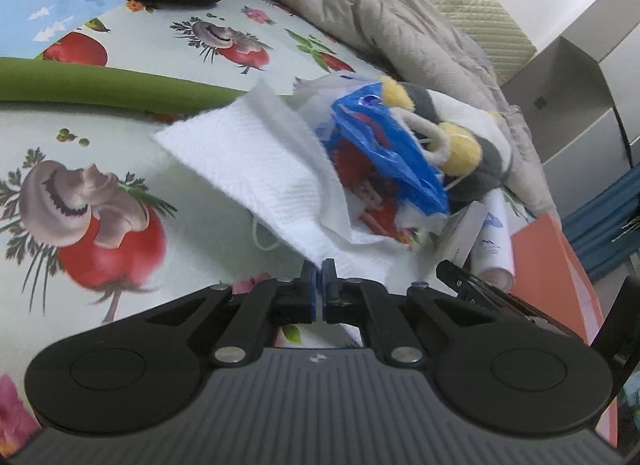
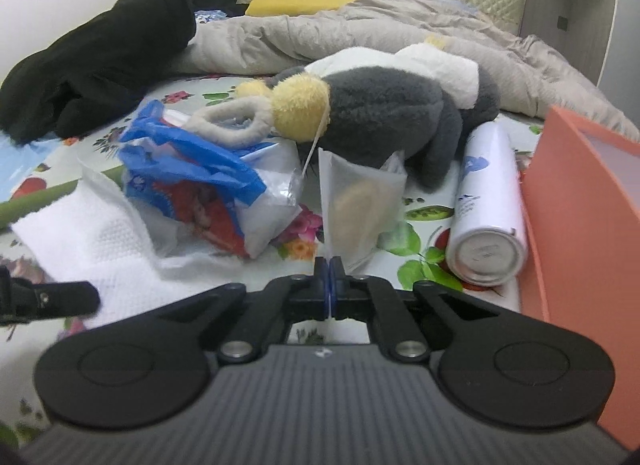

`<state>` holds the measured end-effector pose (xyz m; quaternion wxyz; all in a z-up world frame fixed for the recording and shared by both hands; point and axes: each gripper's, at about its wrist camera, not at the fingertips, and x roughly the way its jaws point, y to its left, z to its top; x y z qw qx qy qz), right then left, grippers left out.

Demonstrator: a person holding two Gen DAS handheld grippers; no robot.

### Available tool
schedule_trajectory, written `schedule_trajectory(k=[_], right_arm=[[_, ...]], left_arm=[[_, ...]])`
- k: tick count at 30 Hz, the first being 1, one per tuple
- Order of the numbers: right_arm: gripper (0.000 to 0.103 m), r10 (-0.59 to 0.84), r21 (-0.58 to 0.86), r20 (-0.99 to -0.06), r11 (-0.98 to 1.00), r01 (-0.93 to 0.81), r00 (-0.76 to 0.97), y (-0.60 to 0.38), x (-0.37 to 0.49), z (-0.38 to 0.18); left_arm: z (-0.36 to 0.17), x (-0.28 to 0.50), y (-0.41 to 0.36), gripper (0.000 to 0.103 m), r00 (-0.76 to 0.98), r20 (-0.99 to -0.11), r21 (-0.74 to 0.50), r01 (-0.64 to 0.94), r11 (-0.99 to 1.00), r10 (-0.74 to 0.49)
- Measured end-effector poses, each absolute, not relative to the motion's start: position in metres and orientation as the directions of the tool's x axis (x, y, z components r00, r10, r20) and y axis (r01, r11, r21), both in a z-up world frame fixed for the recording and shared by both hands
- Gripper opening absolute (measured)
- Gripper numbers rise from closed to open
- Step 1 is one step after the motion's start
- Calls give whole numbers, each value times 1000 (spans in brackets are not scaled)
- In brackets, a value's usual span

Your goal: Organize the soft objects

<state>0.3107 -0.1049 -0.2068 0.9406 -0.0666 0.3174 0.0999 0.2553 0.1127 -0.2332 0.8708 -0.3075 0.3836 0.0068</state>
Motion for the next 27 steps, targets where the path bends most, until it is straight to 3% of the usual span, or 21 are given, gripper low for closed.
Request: schedule_trajectory(k=[15, 27], right_arm=[[3, 109, -168, -600, 951, -259, 792, -120, 217, -177], [3, 77, -260, -651, 912, -317, 755, -127, 135, -173]], left_arm=[[-208, 180, 102, 2, 684, -669, -559, -205, 804, -291], [-199, 133, 91, 2, 621, -722, -498, -158, 853, -306]])
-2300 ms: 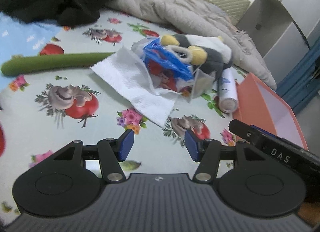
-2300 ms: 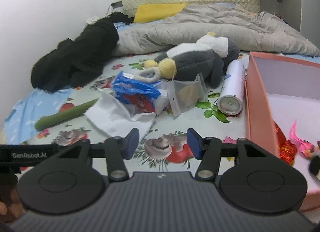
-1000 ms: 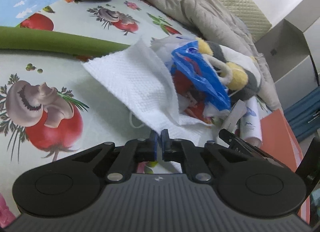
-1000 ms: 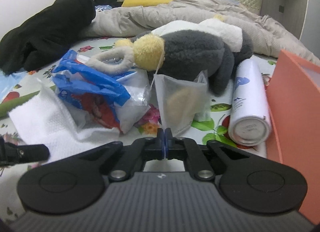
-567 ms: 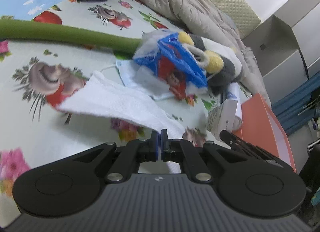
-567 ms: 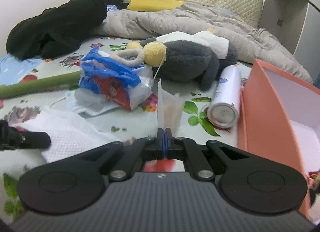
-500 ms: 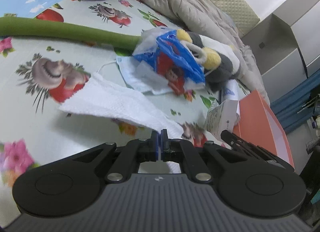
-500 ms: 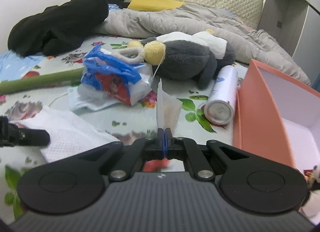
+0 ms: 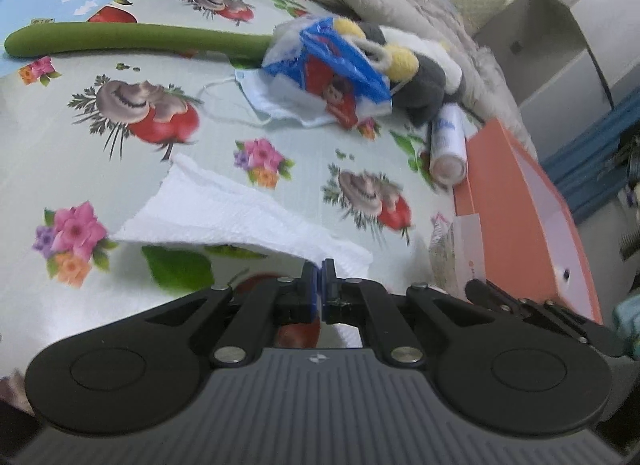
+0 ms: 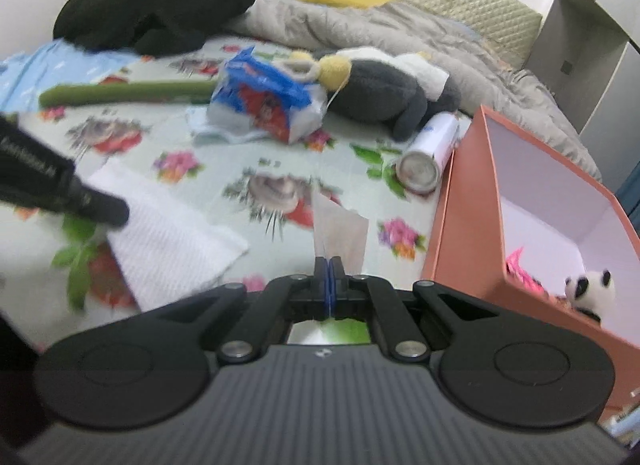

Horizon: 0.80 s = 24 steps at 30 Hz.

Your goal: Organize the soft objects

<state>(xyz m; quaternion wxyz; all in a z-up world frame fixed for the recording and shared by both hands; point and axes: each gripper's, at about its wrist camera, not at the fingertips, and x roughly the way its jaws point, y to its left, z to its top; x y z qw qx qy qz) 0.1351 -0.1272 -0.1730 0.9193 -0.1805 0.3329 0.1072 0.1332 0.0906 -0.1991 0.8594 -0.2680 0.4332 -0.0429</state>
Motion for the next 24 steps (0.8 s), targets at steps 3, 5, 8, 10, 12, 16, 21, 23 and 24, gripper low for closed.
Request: schedule_trajectory(k=[3, 5, 8, 10, 12, 16, 21, 23, 24], right_arm=[[4, 72, -251, -671, 915, -317, 738, -132, 122, -176], [5, 70, -237, -688, 919, -314, 722, -135, 118, -178], [7, 105, -168, -712, 934, -314, 694, -141, 113, -177], [9, 132, -118, -724, 943, -310, 678, -144, 112, -176], [32, 157, -68, -729, 952, -299, 666, -148, 111, -176], [53, 187, -8, -714, 962, -274, 675, -150, 111, -176], [68, 162, 6, -700, 975, -221, 695, -151, 120, -183], [72, 120, -22, -716, 981, -194, 688, -151, 127, -192], [72, 110, -32, -721, 981, -192, 684, -150, 129, -197]], left_arm=[[-200, 125, 89, 3, 598, -738, -482, -146, 864, -312], [-202, 122, 90, 3, 581, -751, -480, -151, 864, -315], [-203, 116, 92, 24, 561, -770, -465, -170, 869, -303], [-203, 112, 93, 52, 551, -777, -464, -176, 868, -304], [-200, 106, 92, 54, 556, -778, -446, -162, 880, -292], [-196, 99, 92, 59, 550, -791, -405, -143, 903, -268], [-189, 93, 93, 70, 559, -801, -333, -114, 936, -216], [-188, 92, 92, 70, 565, -798, -314, -92, 945, -210], [-188, 93, 91, 71, 567, -798, -298, -80, 951, -203]])
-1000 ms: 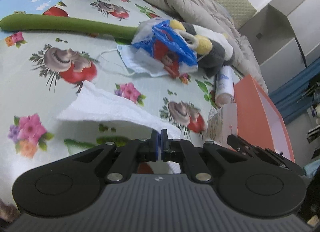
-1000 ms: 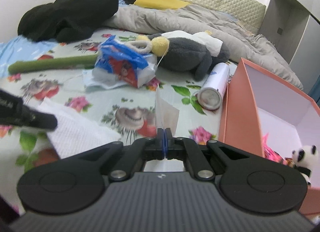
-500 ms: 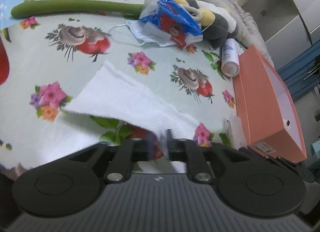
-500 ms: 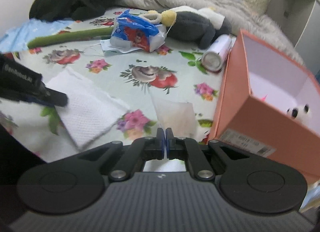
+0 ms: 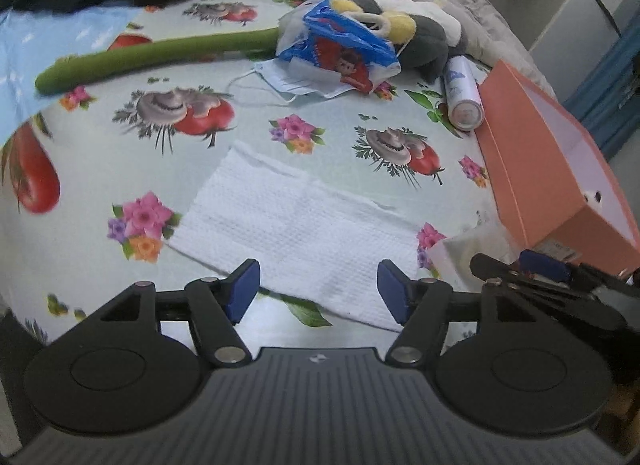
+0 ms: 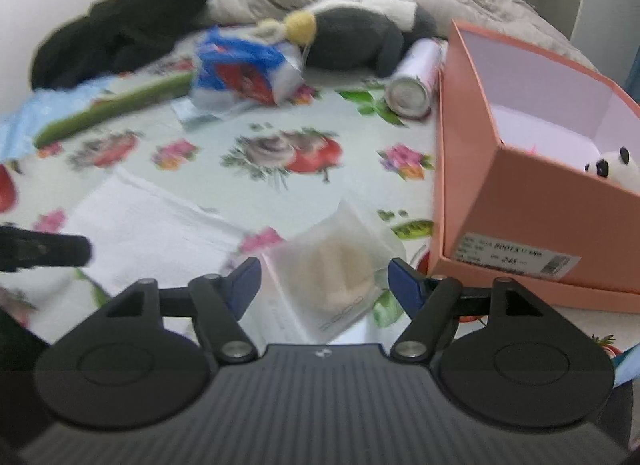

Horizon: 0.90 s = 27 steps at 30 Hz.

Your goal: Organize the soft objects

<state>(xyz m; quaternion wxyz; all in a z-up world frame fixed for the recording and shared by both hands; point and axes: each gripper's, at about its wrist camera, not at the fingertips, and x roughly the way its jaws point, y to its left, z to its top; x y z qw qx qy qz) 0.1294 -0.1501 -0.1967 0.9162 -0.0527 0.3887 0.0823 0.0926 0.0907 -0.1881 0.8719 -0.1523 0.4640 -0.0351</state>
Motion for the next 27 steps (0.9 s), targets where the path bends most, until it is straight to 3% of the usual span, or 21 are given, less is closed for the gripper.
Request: schedule_trajectory(k=[11, 21, 27], right_arm=[[70, 123, -7, -739, 982, -191, 662, -154, 139, -222], [40, 146, 17, -741, 980, -198, 655, -168, 141, -220], [36, 151, 38, -744, 982, -185, 650, -174, 142, -217]], left_arm=[[-210, 122, 73, 82, 530, -824, -193, 75, 978, -203], [-229, 133, 62, 85, 489, -853, -121, 159, 980, -184], [-232, 132, 56, 81, 484, -861, -78, 177, 981, -155]])
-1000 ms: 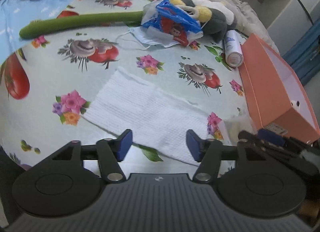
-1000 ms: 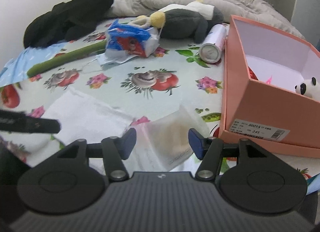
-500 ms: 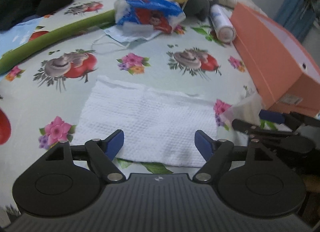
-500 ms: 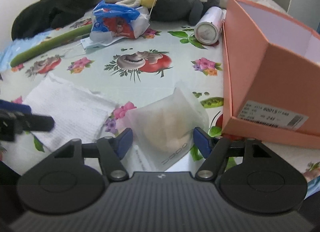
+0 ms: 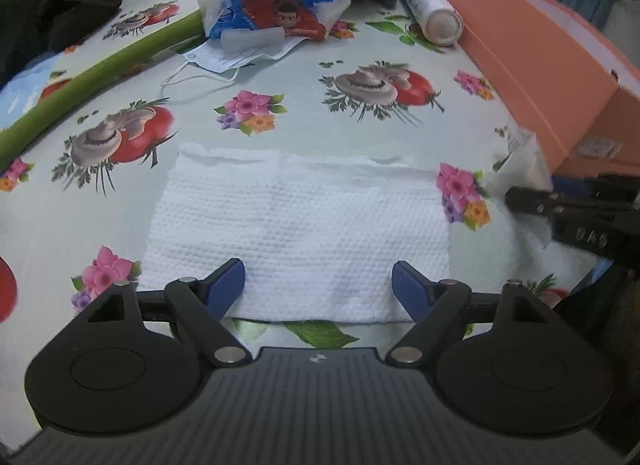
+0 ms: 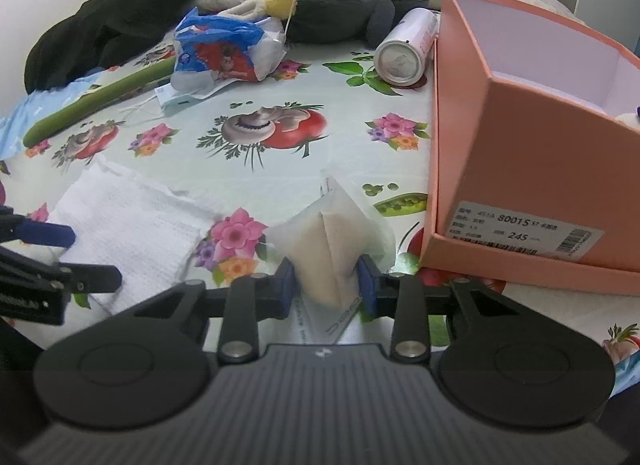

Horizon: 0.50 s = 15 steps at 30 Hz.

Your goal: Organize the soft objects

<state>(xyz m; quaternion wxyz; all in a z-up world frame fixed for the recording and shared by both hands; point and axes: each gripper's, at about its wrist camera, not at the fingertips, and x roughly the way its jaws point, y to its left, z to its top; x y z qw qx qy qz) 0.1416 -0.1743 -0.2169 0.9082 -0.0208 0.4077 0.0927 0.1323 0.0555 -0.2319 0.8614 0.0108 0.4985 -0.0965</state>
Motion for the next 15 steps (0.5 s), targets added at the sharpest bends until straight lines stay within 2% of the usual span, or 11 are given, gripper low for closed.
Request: schedule_trajectory(k=[5, 8, 10, 11, 13, 15], right_arm=[[36, 149, 29, -744, 981, -191, 651, -173, 139, -217], [36, 153, 30, -747, 980, -196, 647, -173, 138, -216], [36, 159, 37, -749, 979, -198, 644, -173, 138, -215], [35, 161, 40, -749, 979, -199, 643, -173, 137, -214], [34, 167, 45, -750, 978, -203, 640, -174, 136, -212], [33, 174, 50, -747, 977, -206, 641, -174, 134, -208]], left_arm=[[-233, 130, 49, 68, 498, -862, -20, 161, 987, -99], [-233, 129, 48, 55, 505, -859, -18, 145, 989, -90], [-231, 129, 47, 35, 510, -855, -22, 137, 990, -90], [-230, 129, 47, 29, 512, -854, -30, 133, 991, -95], [-229, 128, 47, 11, 513, -852, -45, 120, 992, -101], [-227, 129, 48, 8, 512, -852, -68, 104, 992, -112]])
